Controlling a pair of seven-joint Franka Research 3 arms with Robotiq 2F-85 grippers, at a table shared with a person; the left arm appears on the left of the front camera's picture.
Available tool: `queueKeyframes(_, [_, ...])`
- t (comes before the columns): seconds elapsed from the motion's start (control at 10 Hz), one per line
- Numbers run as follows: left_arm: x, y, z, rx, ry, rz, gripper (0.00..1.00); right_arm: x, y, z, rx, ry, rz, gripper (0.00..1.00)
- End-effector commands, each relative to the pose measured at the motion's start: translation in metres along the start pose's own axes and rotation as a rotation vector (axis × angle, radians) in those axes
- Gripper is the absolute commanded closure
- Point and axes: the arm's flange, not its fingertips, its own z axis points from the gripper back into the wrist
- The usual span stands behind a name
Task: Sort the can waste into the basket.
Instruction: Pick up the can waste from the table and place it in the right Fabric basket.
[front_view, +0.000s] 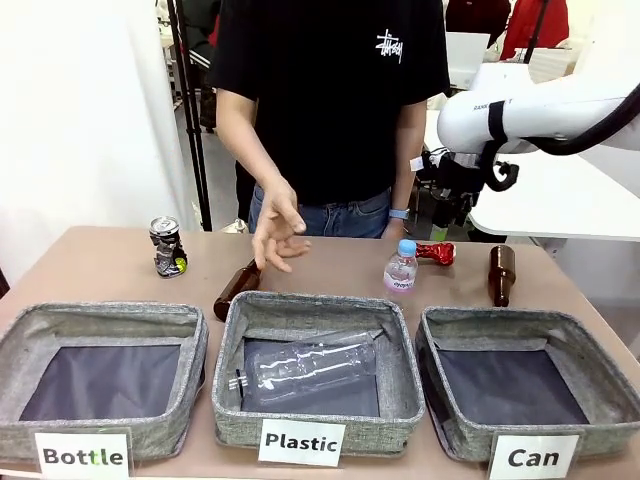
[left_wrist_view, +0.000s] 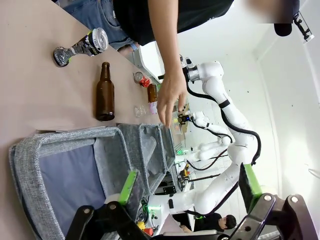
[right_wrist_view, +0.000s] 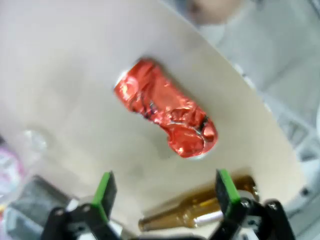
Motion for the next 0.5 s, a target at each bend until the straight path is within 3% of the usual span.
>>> queueKeyframes(0.0, [-0.002,-0.001,0.001,-0.011,0.004,-0.023,0.0,-0.021,-0.003,-0.003,0.093,-0.056,0.814,0.0])
queueKeyframes(0.2, [-0.002,-0.001,0.001,-0.011,0.004,-0.023,0.0,-0.03,0.001,-0.013,0.1,-0.146,1.127,0.0])
queueKeyframes(0.4, [-0.002,-0.001,0.001,-0.011,0.004,-0.023,0.0,-0.027,0.004,-0.017,0.121,-0.175,1.218,0.0])
